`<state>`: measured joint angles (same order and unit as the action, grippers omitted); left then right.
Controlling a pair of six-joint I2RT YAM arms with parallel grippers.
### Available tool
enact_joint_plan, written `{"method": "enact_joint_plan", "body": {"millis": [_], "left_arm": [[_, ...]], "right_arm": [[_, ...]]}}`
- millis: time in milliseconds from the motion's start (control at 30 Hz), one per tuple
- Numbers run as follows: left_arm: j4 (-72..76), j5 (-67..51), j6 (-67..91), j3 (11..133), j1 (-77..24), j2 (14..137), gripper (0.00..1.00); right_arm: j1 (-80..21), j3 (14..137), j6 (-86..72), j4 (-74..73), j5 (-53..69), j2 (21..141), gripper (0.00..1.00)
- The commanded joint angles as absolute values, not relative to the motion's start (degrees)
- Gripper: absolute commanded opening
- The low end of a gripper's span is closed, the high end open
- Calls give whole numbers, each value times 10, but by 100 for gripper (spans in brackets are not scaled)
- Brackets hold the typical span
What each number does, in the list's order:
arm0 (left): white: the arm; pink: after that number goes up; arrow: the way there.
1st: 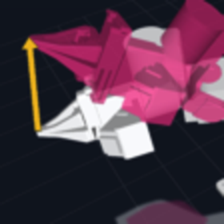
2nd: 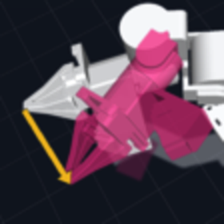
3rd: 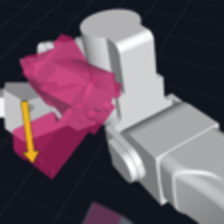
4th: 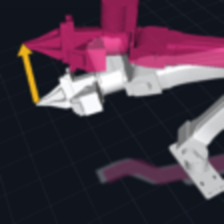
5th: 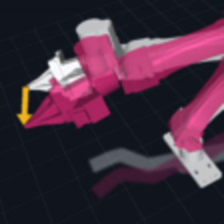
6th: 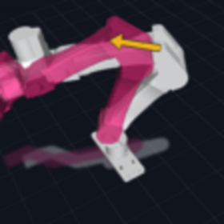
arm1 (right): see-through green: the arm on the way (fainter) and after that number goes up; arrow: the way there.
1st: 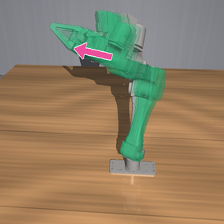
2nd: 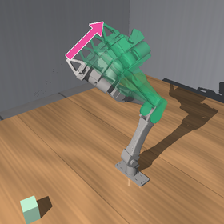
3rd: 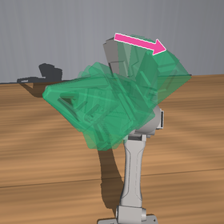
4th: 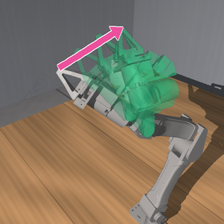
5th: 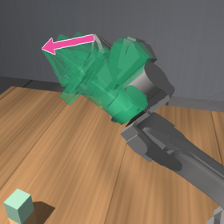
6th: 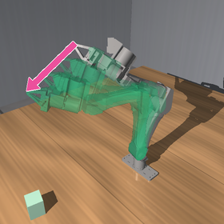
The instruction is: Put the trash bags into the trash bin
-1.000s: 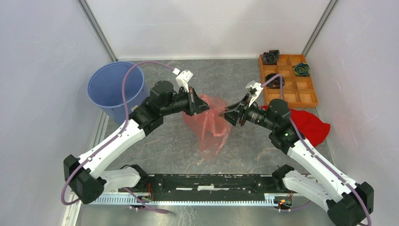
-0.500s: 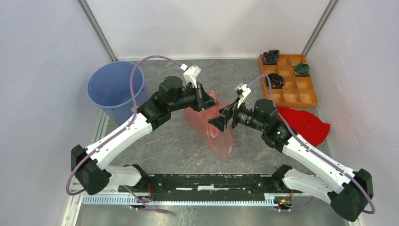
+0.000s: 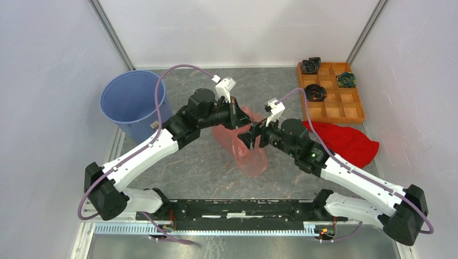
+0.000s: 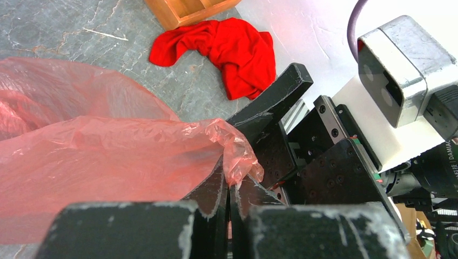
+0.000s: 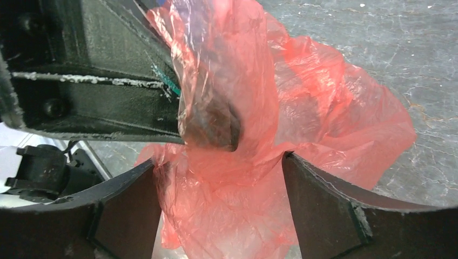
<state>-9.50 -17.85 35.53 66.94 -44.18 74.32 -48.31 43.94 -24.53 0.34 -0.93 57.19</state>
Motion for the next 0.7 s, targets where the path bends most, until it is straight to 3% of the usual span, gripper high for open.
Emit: {"method": "enact_joint_plan", "body": {"millis": [0,200,300,433,567,667], "left_arm": [[-85,-173,372,692,-447,744,5],[-96,-171,371,689,-448,740,9],[-107,-172,364,690,-448,736,17],[-142,-161,339,696,-448,720,48],[-205,-103,306,700,-448,668,79],[-260,-50,277,697,-448,610,94]], "right_arm": [[-490,454,-228,45,-48,583,81],[-490,436,-221,92,-38,596,70],[-490,432,-216,107,-32,600,49],[-491,418,-212,132,-34,596,4],[-490,406,-212,117,-48,587,1],[-490,400,-207,89,-65,576,1]]}}
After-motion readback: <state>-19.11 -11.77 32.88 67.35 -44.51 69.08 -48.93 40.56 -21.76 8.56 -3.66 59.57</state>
